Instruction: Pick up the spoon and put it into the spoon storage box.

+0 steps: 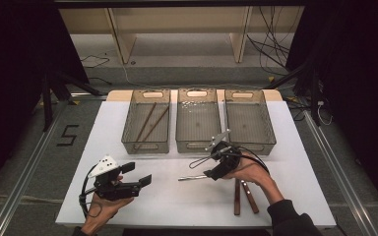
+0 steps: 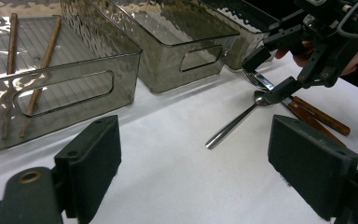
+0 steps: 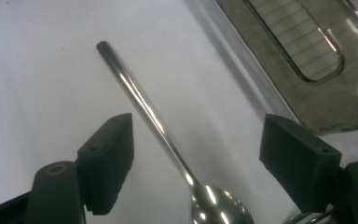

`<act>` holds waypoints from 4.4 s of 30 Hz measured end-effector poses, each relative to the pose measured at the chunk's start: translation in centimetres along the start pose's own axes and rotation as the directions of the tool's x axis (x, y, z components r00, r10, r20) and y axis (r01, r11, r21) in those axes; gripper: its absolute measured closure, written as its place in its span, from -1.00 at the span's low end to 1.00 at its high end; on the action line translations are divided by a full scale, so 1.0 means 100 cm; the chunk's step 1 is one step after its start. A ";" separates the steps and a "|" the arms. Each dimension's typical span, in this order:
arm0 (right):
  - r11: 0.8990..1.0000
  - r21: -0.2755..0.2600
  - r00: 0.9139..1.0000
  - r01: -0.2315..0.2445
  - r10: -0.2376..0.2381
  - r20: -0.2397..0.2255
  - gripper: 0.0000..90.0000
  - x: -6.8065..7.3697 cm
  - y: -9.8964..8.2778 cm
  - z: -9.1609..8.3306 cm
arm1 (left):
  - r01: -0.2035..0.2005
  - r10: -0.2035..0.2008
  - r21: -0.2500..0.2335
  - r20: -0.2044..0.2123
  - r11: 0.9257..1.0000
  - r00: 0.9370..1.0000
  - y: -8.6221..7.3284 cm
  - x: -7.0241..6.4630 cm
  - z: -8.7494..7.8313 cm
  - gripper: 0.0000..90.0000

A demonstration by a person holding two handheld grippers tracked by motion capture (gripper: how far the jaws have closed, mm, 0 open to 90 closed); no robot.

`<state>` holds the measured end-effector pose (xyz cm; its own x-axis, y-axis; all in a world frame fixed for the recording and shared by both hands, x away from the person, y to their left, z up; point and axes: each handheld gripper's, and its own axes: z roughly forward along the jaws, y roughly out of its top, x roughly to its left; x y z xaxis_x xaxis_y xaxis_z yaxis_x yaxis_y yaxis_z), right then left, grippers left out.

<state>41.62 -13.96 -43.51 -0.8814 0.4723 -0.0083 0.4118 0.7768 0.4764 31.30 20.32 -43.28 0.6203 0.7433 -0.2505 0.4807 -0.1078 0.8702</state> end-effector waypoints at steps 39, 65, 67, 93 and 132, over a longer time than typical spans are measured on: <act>0.964 0.198 0.984 0.178 -0.168 -0.067 0.43 0.009 0.012 0.033 | 0.004 -0.004 -0.019 -0.003 1.000 1.000 -0.004 0.003 -0.001 -0.63; 0.918 0.298 0.964 0.262 -0.238 -0.116 0.90 0.019 0.025 0.037 | 0.003 -0.003 -0.016 0.002 1.000 1.000 -0.004 0.001 -0.001 -0.62; 0.914 0.298 0.961 0.275 -0.251 -0.119 0.91 0.019 0.025 0.037 | 0.003 -0.003 -0.016 0.001 1.000 1.000 -0.004 0.001 -0.001 -0.62; 0.983 0.099 0.985 0.158 -0.150 -0.083 0.92 0.006 0.029 0.003 | 0.009 -0.010 -0.022 -0.007 1.000 1.000 -0.004 0.003 -0.001 -0.62; 0.940 -0.301 0.982 -0.159 0.181 0.045 0.92 -0.053 0.072 -0.061 | 0.011 -0.012 -0.063 -0.018 0.998 1.000 -0.005 0.006 -0.005 -0.62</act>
<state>47.83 -13.41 -34.64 -0.7809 0.6234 0.0382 0.4578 0.5298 0.7139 31.13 21.11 -43.70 0.6034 0.7561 -0.2535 0.4477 -0.0582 0.8923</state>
